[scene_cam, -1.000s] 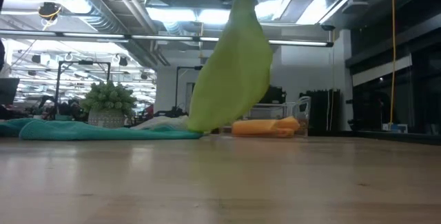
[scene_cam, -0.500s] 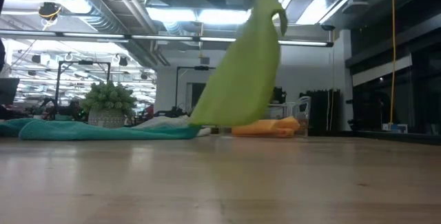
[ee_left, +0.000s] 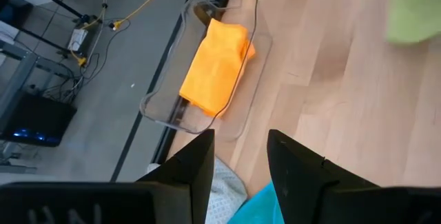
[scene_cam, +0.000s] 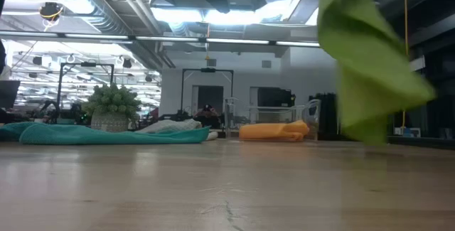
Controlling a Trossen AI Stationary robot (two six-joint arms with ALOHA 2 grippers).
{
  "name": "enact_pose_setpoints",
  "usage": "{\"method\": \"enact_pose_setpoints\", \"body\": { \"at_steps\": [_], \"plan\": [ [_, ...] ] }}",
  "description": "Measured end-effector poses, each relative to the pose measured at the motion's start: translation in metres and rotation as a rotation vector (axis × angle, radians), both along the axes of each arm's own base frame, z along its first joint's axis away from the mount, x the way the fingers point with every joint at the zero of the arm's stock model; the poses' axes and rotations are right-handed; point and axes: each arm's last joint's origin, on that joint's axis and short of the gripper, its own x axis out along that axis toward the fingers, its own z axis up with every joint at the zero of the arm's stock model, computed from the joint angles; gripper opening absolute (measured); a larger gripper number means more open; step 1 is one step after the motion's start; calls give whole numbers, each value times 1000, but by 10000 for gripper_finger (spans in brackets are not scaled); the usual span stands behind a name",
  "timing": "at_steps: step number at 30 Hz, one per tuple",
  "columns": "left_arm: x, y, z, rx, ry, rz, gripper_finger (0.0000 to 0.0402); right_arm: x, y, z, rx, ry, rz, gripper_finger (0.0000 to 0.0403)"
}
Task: Fold microfiber towels
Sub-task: Fold the green microfiber cloth
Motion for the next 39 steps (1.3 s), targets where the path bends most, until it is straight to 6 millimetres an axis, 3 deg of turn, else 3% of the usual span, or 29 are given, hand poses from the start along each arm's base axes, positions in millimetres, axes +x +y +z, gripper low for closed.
{"method": "enact_pose_setpoints", "body": {
  "at_steps": [4, 12, 16, 21, 25, 28, 35, 39],
  "plan": [
    [0, 3, 0, 0, 0, 8, 128, 10, 6, -9, 100, -2, 46, 0],
    [-2, 4, -1, 5, 19, 21, 128, 74, 10, -68, 29, 13, 273, 9],
    [-10, 6, -3, 18, 56, 90, 128, 103, 8, -80, -74, -80, 288, 51],
    [-23, 8, -7, 22, 105, 206, 127, 120, 3, -78, -135, -100, 338, 127],
    [-29, 9, -9, 12, 121, 256, 127, 119, 0, -73, -170, -112, 308, 187],
    [-31, 9, -10, 10, 134, 264, 127, 108, -4, -72, -193, -52, 232, 213],
    [-30, 8, -12, -91, 159, 230, 127, 69, -8, -89, -62, 294, -7, 215],
    [-29, 7, -19, -258, 201, 155, 127, 44, -9, -109, -60, 478, -2, 208]
  ]
}}
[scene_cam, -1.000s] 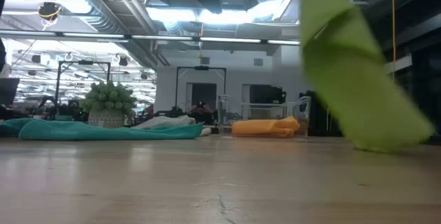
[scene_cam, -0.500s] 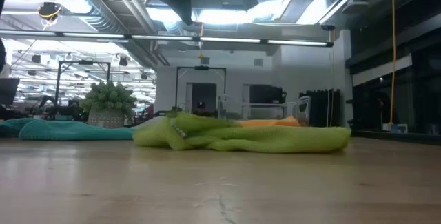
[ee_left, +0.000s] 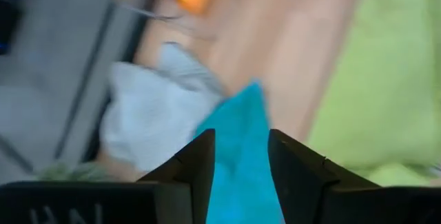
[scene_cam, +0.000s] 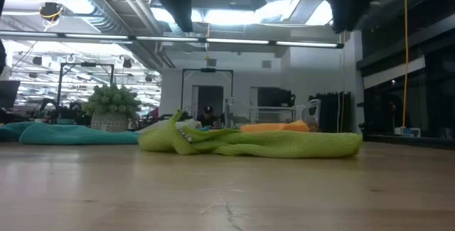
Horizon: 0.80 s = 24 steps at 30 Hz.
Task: Fold microfiber towels
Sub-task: Fold the green microfiber cloth
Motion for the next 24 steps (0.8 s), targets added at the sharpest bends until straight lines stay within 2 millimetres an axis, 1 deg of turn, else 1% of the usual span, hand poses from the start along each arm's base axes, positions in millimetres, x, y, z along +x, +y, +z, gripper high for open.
{"method": "enact_pose_setpoints", "body": {
  "at_steps": [3, 6, 8, 13, 16, 19, 21, 24],
  "plan": [
    [4, -1, -13, -65, 18, -64, 127, -17, -3, -16, 10, -33, -8, 202],
    [7, -1, -25, -115, 14, -105, 127, -30, -4, -38, 52, -132, -23, 198],
    [11, 0, -36, -144, -5, -137, 127, -35, -4, -52, 78, -241, -19, 195],
    [19, 4, -60, -174, -85, -164, 127, -43, -4, -98, 116, -405, -5, 194],
    [20, 4, -77, -175, -111, -167, 127, -50, -4, -130, 137, -419, -2, 194],
    [16, 4, -91, -182, -91, -164, 127, -58, -5, -154, 137, -408, -4, 194],
    [13, 3, -97, -184, -73, -163, 127, -64, -6, -166, 135, -393, -5, 194],
    [9, 0, -105, -193, -51, -152, 127, -67, -6, -174, 136, -403, -3, 194]
  ]
}}
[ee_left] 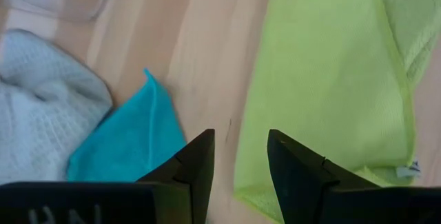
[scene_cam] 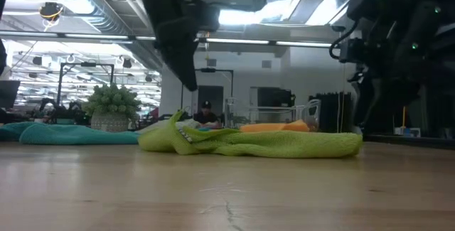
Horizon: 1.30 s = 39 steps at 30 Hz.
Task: Fold microfiber towels
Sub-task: Fold the green microfiber cloth
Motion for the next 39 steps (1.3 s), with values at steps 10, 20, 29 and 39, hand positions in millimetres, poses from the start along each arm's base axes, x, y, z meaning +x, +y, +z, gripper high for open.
{"method": "enact_pose_setpoints", "body": {
  "at_steps": [10, 20, 29, 39],
  "plan": [
    [1, -9, -2, -3, -30, -21, 127, 7, 0, 3, -28, -98, 11, 196],
    [4, -10, -1, -4, -60, -24, 128, 8, -5, 3, -65, -93, 8, 277],
    [4, -10, -1, 0, -66, -22, 128, 12, -5, -6, -103, -44, 66, 286],
    [5, -10, -1, 1, -73, -21, 128, 18, -5, -30, -163, 82, 107, 286]
  ]
}}
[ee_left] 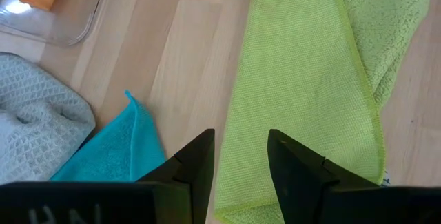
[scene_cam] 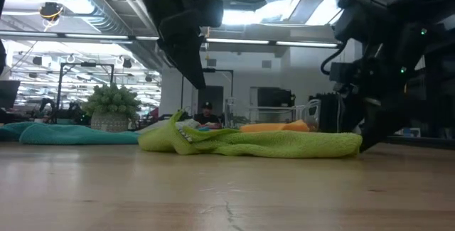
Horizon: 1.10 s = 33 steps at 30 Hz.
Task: Fold microfiber towels
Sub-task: Fold the green microfiber cloth
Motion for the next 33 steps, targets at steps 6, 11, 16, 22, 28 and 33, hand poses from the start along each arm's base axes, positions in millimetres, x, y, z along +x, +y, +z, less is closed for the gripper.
{"method": "enact_pose_setpoints", "body": {
  "at_steps": [6, 11, 16, 22, 28, 33],
  "plan": [
    [0, 0, 0, 0, 0, 0, 128, 2, -1, 0, -76, -3, -8, 286],
    [1, 0, 0, 1, -7, 1, 128, 0, -2, 0, -183, 8, -34, 286],
    [1, 0, 1, 5, -9, 3, 128, 0, -2, 3, -296, -16, -61, 286],
    [1, 0, 1, 8, -8, -1, 128, 2, 2, 3, -297, -26, -16, 286],
    [1, 0, 1, 9, -8, -2, 128, 7, 8, 5, -209, -77, 55, 286],
    [1, 0, 1, 10, -9, -2, 128, 8, 10, 5, -173, -88, 76, 286]
  ]
}}
